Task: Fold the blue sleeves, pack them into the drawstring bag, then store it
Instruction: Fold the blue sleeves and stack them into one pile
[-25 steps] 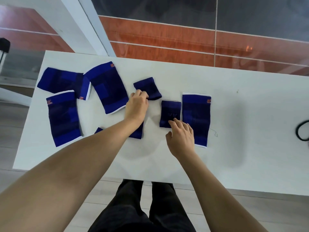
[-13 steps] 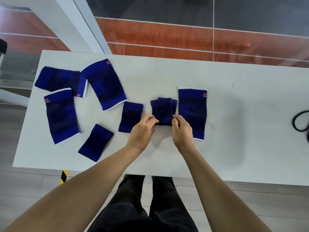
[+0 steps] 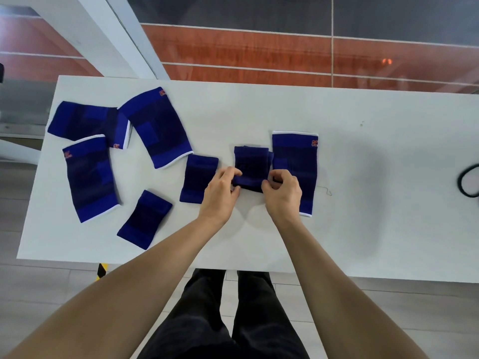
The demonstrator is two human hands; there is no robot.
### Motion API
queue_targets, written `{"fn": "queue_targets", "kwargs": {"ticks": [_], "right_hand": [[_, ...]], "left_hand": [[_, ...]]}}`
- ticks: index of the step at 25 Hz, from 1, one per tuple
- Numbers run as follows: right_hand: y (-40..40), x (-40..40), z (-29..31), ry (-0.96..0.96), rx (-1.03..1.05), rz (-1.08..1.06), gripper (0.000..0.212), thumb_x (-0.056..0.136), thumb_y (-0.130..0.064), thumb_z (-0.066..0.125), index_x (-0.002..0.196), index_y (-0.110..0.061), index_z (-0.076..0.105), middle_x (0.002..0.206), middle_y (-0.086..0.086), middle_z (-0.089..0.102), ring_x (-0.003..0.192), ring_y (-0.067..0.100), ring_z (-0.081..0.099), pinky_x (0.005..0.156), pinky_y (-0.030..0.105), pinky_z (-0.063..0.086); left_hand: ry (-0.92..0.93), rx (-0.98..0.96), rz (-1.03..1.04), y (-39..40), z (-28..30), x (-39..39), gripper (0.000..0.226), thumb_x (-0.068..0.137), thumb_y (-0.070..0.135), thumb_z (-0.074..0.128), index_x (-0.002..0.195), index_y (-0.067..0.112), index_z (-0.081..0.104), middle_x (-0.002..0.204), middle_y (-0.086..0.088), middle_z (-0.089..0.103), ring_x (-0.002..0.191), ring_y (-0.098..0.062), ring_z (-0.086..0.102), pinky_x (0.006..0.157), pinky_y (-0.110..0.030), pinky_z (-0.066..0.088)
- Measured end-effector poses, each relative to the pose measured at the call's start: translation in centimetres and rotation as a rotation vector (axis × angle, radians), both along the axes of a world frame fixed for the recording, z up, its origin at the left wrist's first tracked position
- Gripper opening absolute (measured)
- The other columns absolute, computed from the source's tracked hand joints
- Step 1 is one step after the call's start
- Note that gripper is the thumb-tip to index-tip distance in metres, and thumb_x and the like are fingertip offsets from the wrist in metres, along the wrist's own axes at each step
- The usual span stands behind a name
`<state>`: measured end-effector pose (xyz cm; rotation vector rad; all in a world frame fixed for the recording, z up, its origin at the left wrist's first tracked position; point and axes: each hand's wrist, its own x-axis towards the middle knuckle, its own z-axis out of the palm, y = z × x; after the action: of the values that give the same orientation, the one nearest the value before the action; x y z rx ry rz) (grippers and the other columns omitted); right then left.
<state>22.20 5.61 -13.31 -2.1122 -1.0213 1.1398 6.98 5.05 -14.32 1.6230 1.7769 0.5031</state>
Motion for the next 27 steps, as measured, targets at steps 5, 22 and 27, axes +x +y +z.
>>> {"fn": "queue_targets", "kwargs": {"ticks": [5,22,27], "right_hand": [[-0.4,-0.5,-0.3,-0.04,0.015,-0.009,0.011,0.094,-0.021,0.07,0.102,-0.014,0.071,0.112,-0.004,0.053,0.087,0.007,0.061,0.078,0.014,0.047],[-1.3,-1.0,-0.4,-0.196,0.071,0.262,0.042,0.091,-0.005,0.066,0.131,-0.016,0.059,0.117,0.003,0.057,0.106,0.02,0.053,0.088,0.03,0.046],[-2.0,-0.9,-0.9,-0.276,0.129,0.383,0.052,0.085,-0.005,0.07,0.135,-0.013,0.057,0.122,0.007,0.053,0.104,0.024,0.054,0.092,0.035,0.049]], "left_hand": [[0.005,-0.015,0.022,-0.1,-0.3,-0.1,0.032,0.091,0.001,0.062,0.117,0.02,0.059,0.121,0.006,0.061,0.095,-0.01,0.06,0.08,-0.028,0.051],[0.052,0.006,-0.027,-0.3,-1.3,0.0,0.052,0.089,-0.006,0.06,0.137,0.01,0.056,0.125,-0.006,0.059,0.112,-0.022,0.058,0.094,-0.036,0.052],[0.025,-0.028,-0.07,-0.1,-1.2,-0.4,0.064,0.088,-0.003,0.062,0.145,0.019,0.046,0.125,-0.004,0.052,0.107,-0.021,0.055,0.089,-0.032,0.051]]}}
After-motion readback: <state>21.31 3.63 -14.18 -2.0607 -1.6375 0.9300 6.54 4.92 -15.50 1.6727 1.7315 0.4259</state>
